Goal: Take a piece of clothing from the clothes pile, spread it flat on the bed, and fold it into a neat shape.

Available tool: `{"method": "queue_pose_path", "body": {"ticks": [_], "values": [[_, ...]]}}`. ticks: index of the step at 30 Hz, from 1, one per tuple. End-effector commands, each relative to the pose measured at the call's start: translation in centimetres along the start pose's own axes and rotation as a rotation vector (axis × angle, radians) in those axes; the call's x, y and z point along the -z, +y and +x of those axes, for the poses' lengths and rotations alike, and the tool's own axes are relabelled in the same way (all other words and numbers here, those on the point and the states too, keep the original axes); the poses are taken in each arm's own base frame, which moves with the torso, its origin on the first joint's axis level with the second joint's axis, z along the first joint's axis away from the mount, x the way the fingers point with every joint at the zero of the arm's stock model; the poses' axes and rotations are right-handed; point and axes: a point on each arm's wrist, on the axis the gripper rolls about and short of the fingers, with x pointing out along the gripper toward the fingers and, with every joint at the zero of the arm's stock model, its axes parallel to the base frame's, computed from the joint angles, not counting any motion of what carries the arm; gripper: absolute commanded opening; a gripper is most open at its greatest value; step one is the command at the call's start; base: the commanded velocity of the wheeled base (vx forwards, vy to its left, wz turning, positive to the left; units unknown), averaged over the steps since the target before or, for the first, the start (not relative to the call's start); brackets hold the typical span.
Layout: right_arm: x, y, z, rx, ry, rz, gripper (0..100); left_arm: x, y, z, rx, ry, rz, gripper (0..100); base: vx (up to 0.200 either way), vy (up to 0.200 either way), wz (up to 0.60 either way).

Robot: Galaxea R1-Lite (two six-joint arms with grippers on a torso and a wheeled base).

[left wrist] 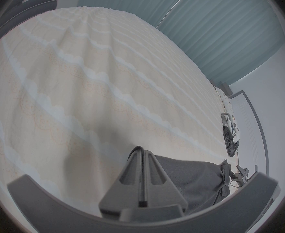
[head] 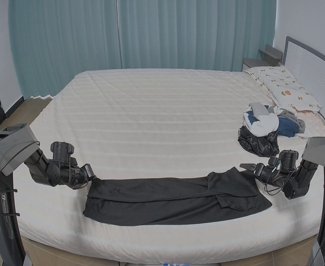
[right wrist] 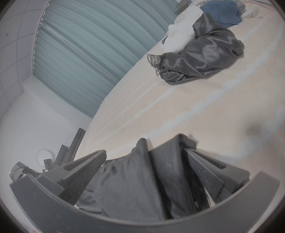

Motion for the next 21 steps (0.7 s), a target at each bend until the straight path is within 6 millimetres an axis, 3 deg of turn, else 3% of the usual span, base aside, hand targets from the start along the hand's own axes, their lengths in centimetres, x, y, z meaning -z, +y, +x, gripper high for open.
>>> {"method": "queue_pose_path", "body": {"ticks": [1,11,12,21], "values": [[0.2,0.5,1.8,0.007,0.015,-0.008,100,0.0,0.1,0.0,0.000,-0.001,-0.002,0,0.000,0.000,0.00],[-0.2,-0.4,1.4,0.039,-0.007,0.003,100,-0.2,0.3,-0.1,-0.003,-0.007,-0.007,0,0.000,0.000,0.00],[-0.3,-0.3,1.3,0.038,-0.012,0.002,0,-0.2,0.3,-0.1,-0.004,-0.008,-0.008,0,0.000,0.000,0.00],[-1.4,-1.4,1.2,0.051,-0.047,0.019,0,-0.5,0.6,-0.3,-0.006,-0.018,-0.011,0,0.000,0.000,0.00]]}}
